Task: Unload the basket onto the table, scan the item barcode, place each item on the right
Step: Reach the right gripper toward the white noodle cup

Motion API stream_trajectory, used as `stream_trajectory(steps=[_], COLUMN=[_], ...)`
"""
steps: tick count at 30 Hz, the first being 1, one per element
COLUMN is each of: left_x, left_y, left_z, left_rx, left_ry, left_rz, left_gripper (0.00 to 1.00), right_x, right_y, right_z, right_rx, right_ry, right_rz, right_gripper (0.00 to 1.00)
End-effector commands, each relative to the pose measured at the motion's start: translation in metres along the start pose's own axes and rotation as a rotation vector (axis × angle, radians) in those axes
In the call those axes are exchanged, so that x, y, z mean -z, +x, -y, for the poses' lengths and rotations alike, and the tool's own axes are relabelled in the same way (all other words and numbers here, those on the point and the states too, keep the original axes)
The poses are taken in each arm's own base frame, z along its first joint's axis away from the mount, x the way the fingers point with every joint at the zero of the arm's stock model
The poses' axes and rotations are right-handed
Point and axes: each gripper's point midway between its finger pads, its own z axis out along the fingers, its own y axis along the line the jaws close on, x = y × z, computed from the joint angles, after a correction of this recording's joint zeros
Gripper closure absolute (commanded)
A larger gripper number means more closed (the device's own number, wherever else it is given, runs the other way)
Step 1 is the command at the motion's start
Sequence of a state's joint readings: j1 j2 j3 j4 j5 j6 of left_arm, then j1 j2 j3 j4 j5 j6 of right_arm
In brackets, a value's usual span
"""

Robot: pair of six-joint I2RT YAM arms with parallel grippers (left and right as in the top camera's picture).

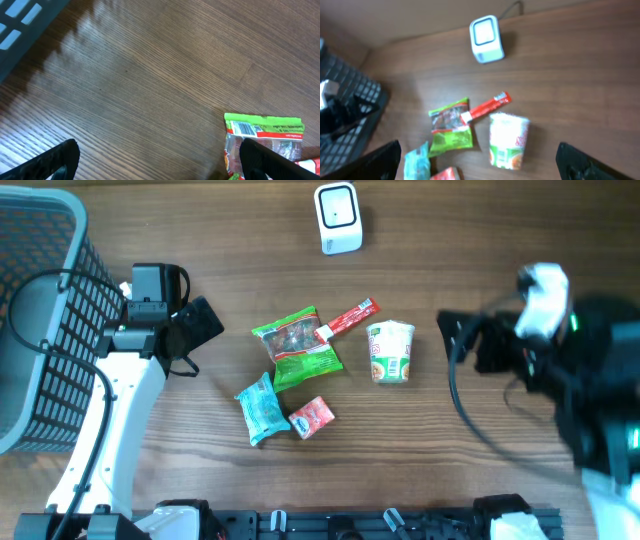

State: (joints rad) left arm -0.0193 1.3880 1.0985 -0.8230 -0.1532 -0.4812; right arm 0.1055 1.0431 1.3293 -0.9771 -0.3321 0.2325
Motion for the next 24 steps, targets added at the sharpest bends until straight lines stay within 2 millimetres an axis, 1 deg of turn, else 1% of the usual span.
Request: stream_trajectory(steps=[1, 2, 3, 4, 6, 7, 8, 10, 11, 13, 15, 19, 20, 21, 22, 24], left_x=[0.004, 0.004, 0.004, 0.004, 0.004, 0.004, 0.004, 0.004, 0.004, 0.004, 0.004, 0.004, 0.004, 0.004, 0.004, 0.004], left_y=[-0.003, -0.003, -0.003, -0.003, -0.003, -0.003, -0.003, -0.003, -0.003, -0.003, -0.003, -0.003, -0.003, -0.003, -0.003, -0.003], left_z=[-0.002, -0.002, -0.002, -0.002, -0.002, -0.002, -0.002, -0.002, -0.002, -0.002, -0.002, -0.002, -0.002, -0.002, -0.002, -0.002], left_rx=[0.011, 0.011, 0.011, 0.011, 0.011, 0.011, 0.011, 0.011, 0.011, 0.011, 0.011, 0.011, 0.011, 0.011, 0.011, 0.011], left_ry=[-0.002, -0.002, -0.002, -0.002, -0.002, -0.002, -0.002, -0.002, -0.002, -0.002, -0.002, -0.002, -0.002, -0.002, -0.002, -0.002], left_rz=[0.017, 0.017, 0.017, 0.017, 0.017, 0.017, 0.017, 0.017, 0.017, 0.017, 0.017, 0.017, 0.017, 0.017, 0.017, 0.017], left_gripper=[0.0, 0.0, 0.0, 0.0, 0.0, 0.0, 0.0, 0.0, 0.0, 0.0, 0.0, 0.0, 0.0, 0.0, 0.0, 0.0], right_x=[-0.041, -0.05, -0.083, -0.1, -0.129, -0.141, -0.15, -0.16, -0.162, -0.167, -0.173, -0.184, -0.188, -0.192, -0.198, -0.212], right_y=[-0.009, -0.01, 0.002, 0.014, 0.038, 0.048, 0.054, 0.063, 0.068, 0.076, 0.086, 0.11, 0.119, 0.128, 0.136, 0.151], right_z=[-0.013, -0.009, 0.015, 0.023, 0.041, 0.049, 0.051, 0.052, 0.06, 0.077, 0.086, 0.095, 0.095, 0.089, 0.085, 0.091], right_rx=[0.14, 0.156, 0.137, 0.13, 0.086, 0.062, 0.068, 0.067, 0.048, 0.009, 0.002, -0.006, -0.017, -0.036, -0.062, -0.096], right_ry=[-0.132, -0.127, -0.061, -0.061, -0.048, -0.063, -0.11, -0.221, -0.251, -0.24, -0.252, -0.255, -0.273, -0.327, -0.376, -0.367], right_rz=[-0.143, -0.157, -0.243, -0.302, -0.412, -0.458, -0.488, -0.522, -0.54, -0.57, -0.604, -0.623, -0.619, -0.602, -0.572, -0.524], right_gripper=[0.0, 0.0, 0.0, 0.0, 0.0, 0.02, 0.06, 0.11, 0.11, 0.11, 0.1, 0.1, 0.1, 0.09, 0.1, 0.09])
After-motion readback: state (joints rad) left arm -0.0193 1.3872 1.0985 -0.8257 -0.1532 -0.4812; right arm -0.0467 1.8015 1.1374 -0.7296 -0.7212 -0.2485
